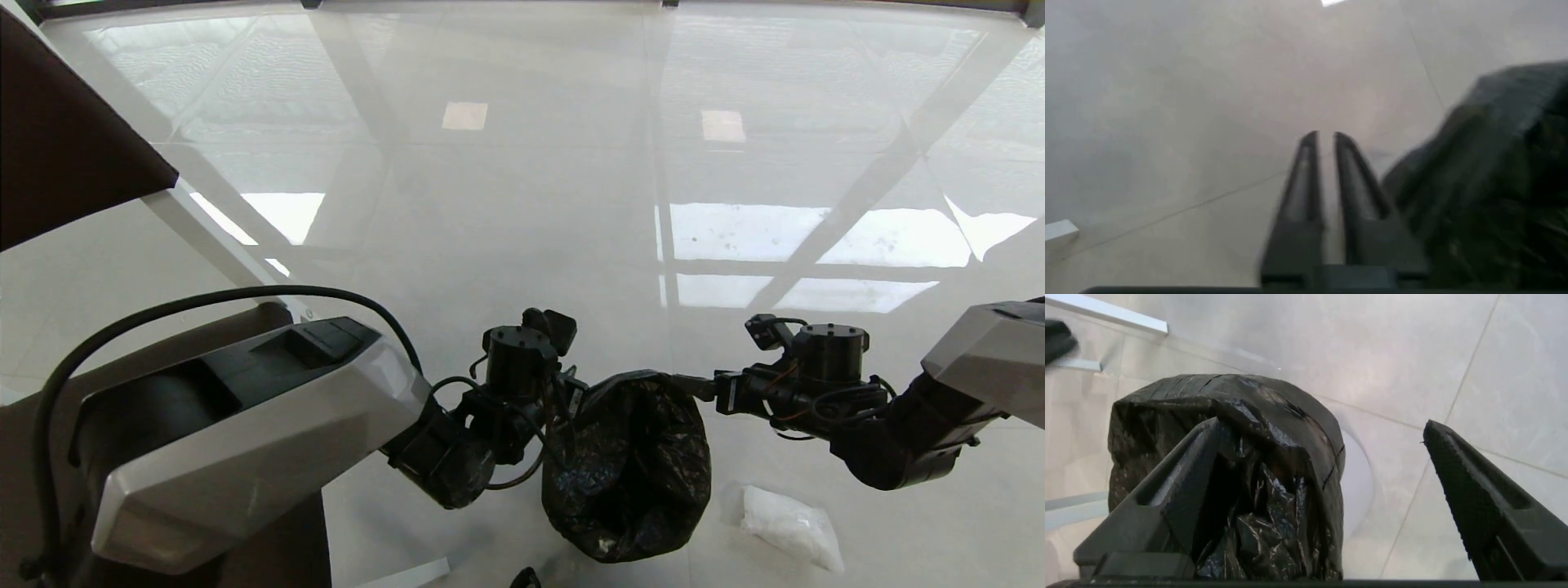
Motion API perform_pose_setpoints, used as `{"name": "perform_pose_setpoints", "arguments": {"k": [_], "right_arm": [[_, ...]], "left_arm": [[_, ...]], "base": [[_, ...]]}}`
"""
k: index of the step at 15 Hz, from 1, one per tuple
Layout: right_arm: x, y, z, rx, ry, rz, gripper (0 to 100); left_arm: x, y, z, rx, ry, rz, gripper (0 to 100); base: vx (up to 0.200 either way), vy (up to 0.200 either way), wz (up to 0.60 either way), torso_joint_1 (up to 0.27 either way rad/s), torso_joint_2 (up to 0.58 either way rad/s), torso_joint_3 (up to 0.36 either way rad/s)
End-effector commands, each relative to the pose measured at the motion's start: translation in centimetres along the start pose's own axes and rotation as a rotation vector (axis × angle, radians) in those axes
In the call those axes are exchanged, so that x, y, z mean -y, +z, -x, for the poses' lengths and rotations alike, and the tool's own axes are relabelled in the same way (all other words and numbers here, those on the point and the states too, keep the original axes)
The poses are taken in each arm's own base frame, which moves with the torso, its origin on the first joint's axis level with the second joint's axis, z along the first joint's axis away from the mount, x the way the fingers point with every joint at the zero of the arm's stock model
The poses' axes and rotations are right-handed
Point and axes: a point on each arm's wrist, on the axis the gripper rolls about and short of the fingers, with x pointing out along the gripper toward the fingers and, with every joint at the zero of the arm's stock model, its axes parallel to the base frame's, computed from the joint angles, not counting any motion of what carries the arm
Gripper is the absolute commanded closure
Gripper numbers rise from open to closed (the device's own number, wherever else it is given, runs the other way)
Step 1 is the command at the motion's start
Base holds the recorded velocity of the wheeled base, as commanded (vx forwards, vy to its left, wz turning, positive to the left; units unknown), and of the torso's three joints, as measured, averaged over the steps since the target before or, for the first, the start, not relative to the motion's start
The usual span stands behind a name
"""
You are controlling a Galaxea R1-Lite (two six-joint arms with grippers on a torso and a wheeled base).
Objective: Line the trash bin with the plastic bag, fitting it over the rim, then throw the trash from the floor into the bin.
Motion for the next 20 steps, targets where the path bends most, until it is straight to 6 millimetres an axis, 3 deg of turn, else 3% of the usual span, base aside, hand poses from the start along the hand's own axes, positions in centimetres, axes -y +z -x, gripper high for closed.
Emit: {"name": "perform_pose_setpoints", "arguments": {"k": [1, 5, 9, 12, 13, 20], "right_arm": [[0.0, 0.0, 0.0, 0.003, -0.001, 0.001, 0], [0.1, -0.1, -0.2, -0.001, 0.0, 0.002, 0], [0.1, -0.3, -0.3, -0.004, 0.0, 0.015, 0], [0.1, -0.4, -0.4, -0.006, -0.01, 0.046, 0], [0.1, -0.4, -0.4, -0.006, -0.012, 0.046, 0], [0.2, -0.6, -0.5, -0.008, -0.012, 0.045, 0]], "left_arm": [[0.6, 0.5, 0.7, 0.008, -0.022, 0.003, 0], [1.3, 0.7, 1.7, -0.016, -0.085, 0.03, 0], [2.7, -2.2, 0.5, -0.091, -0.142, 0.01, 0], [2.9, -2.5, 0.1, -0.094, -0.142, 0.009, 0], [2.9, -2.7, -0.2, -0.094, -0.141, 0.009, 100], [2.4, -3.0, -0.7, -0.099, -0.132, 0.028, 100]], "base": [[0.0, 0.0, 0.0, 0.0, 0.0, 0.0], [0.0, 0.0, 0.0, 0.0, 0.0, 0.0], [0.0, 0.0, 0.0, 0.0, 0.0, 0.0], [0.0, 0.0, 0.0, 0.0, 0.0, 0.0], [0.0, 0.0, 0.0, 0.0, 0.0, 0.0], [0.0, 0.0, 0.0, 0.0, 0.0, 0.0]]}}
